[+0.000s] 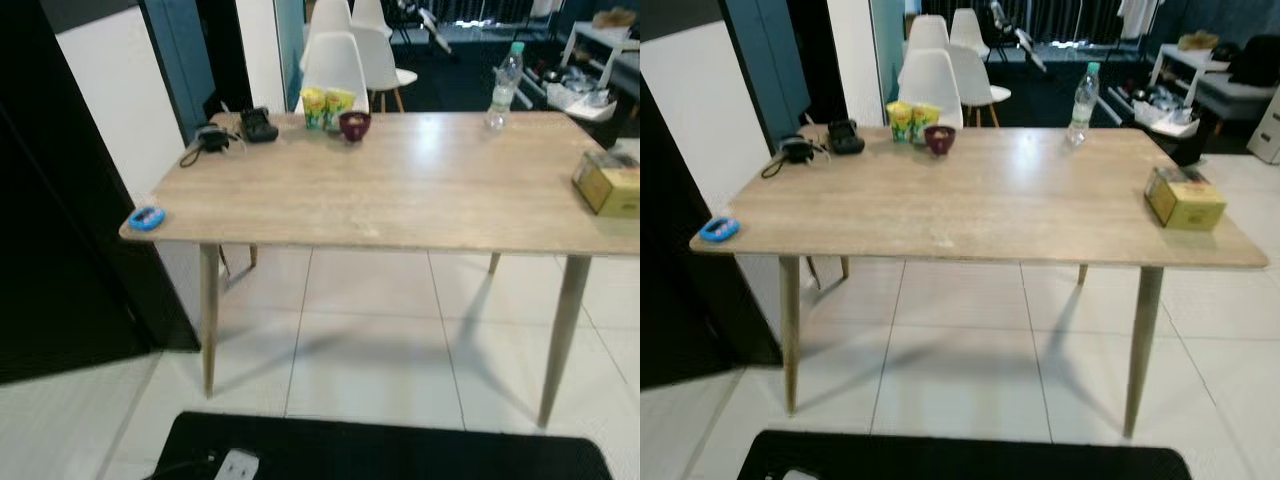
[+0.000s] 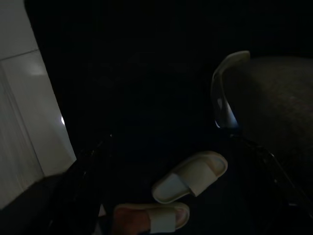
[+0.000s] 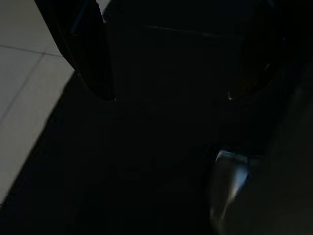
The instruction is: Restocking fridge
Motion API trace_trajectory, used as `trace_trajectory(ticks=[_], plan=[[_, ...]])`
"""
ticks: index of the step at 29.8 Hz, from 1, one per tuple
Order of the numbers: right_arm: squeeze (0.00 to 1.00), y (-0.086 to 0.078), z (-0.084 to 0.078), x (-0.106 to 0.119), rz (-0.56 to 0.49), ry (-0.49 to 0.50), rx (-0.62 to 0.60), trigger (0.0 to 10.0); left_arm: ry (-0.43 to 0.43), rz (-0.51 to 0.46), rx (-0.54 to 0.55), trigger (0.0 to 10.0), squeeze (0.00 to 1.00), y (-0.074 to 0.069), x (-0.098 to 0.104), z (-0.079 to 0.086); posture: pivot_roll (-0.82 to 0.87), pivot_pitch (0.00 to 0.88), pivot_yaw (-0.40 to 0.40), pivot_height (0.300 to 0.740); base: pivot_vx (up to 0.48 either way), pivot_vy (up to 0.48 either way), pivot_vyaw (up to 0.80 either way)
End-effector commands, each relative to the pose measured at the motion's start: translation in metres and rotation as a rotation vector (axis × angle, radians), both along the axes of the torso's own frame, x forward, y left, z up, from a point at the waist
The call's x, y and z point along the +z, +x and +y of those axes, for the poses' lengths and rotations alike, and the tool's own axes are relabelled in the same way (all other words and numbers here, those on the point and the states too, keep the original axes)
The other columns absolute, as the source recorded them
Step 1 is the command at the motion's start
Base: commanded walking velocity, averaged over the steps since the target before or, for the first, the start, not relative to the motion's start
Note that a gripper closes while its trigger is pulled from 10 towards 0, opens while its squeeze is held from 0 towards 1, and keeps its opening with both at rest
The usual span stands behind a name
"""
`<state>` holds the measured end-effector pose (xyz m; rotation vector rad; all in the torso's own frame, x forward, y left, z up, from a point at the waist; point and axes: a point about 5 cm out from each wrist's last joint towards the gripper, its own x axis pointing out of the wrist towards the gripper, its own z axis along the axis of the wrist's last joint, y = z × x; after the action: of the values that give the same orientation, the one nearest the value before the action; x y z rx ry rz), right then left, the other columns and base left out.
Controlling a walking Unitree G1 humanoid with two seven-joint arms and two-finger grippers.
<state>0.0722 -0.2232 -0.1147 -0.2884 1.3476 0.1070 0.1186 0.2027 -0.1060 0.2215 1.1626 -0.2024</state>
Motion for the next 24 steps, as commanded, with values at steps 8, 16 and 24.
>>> trace_trajectory(ticks=[8,16,24], plan=[[0.00,0.0025,-0.0077,0.0021,-0.007,-0.022,0.004,10.0,0.008,0.021,-0.006,10.0,0.00,-0.0066,-0.0019,0.0004,0.01,0.000,-0.004,0.740,0.347,0.000,0.00],[0.00,0.0064,-0.0055,0.0024,-0.016,-0.016,0.009,10.0,0.017,0.019,-0.003,10.0,0.00,-0.0054,-0.0014,0.0024,0.02,0.000,-0.004,0.740,0.346,0.000,0.00],[0.00,0.0098,-0.0033,0.0025,-0.021,-0.011,0.014,10.0,0.013,0.016,-0.001,10.0,0.00,-0.0039,-0.0015,-0.0005,0.03,0.000,-0.008,0.740,0.339,0.000,0.00]])
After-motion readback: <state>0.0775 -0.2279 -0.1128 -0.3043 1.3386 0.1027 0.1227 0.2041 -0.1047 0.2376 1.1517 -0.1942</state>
